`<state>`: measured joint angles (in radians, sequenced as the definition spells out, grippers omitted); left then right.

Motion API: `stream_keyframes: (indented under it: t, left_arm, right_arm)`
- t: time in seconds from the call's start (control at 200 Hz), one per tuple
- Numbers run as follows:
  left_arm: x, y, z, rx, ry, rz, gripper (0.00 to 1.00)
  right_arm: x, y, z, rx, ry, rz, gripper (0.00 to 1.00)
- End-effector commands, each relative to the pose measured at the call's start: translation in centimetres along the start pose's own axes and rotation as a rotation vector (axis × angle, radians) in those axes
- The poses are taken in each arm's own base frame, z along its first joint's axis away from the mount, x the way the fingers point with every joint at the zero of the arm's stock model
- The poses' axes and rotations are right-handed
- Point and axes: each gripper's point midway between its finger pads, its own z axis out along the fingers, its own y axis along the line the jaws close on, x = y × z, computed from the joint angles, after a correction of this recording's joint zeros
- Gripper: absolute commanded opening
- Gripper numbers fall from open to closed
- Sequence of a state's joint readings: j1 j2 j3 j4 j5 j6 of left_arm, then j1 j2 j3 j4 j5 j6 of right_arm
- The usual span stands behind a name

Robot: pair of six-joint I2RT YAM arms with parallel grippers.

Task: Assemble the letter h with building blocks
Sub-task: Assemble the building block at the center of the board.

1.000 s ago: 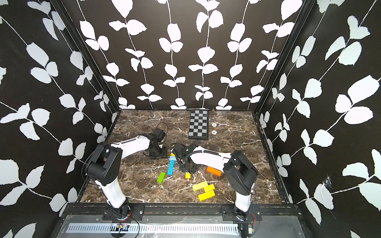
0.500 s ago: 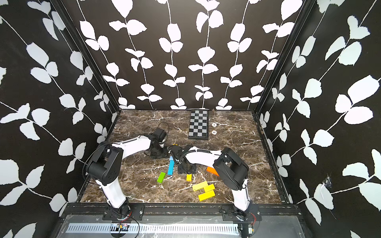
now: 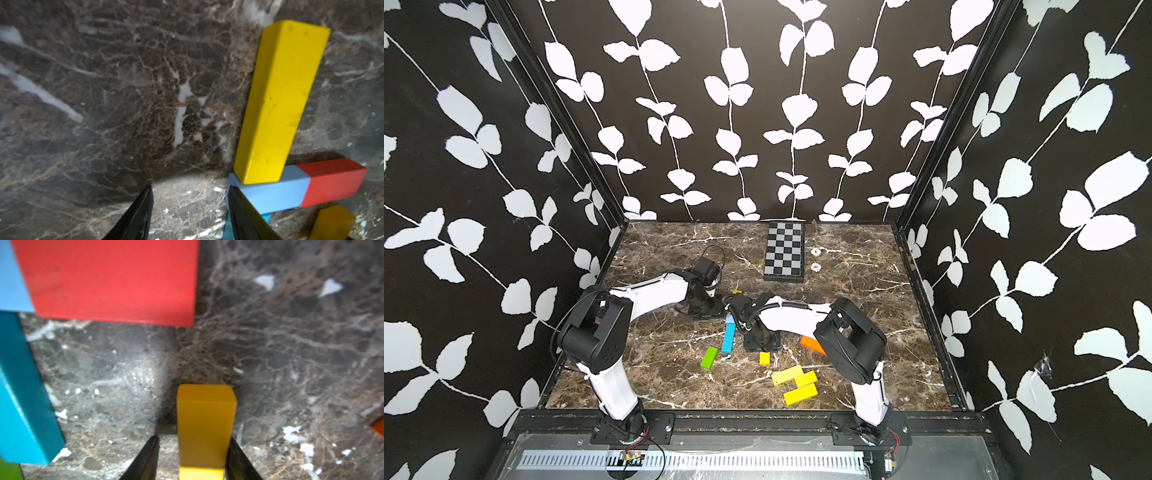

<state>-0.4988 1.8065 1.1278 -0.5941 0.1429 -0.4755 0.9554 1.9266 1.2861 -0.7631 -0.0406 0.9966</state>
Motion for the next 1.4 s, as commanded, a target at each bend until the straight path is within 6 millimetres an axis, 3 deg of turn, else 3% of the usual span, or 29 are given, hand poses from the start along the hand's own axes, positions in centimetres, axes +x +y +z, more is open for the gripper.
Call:
stream_keyframes:
  t: [0.0, 0.575, 0.78, 0.875, 1.16, 1.395]
  left_arm:
    - [1.6, 0.1, 1.7, 0.002, 0.065, 0.0, 0.6]
    - [1.5, 1.0, 0.9, -0.05, 0.051, 0.009, 0.61]
    - [1.7, 1.3, 0.9, -0.06, 0.055, 0.01, 0.61]
    - [1.7, 1.3, 0.9, -0.063, 0.055, 0.011, 0.61]
    - [1.8, 1.4, 0.7, -0.064, 0.055, 0.013, 0.61]
    - [2.0, 2.2, 0.4, -0.11, 0.048, 0.013, 0.62]
  right_arm:
    - [-0.8, 1.0, -0.1, -0.01, -0.005, 0.011, 0.44]
    - [-2.9, 0.8, -0.1, 0.004, -0.026, 0.088, 0.37]
    - [-3.3, 1.2, 0.2, 0.009, -0.018, 0.092, 0.3]
    - [-3.5, 1.1, 0.3, 0.016, -0.023, 0.097, 0.21]
    - [-4.0, 0.1, 0.2, 0.044, -0.027, 0.108, 0.22]
    - [-4.4, 0.4, 0.3, 0.034, -0.017, 0.07, 0.23]
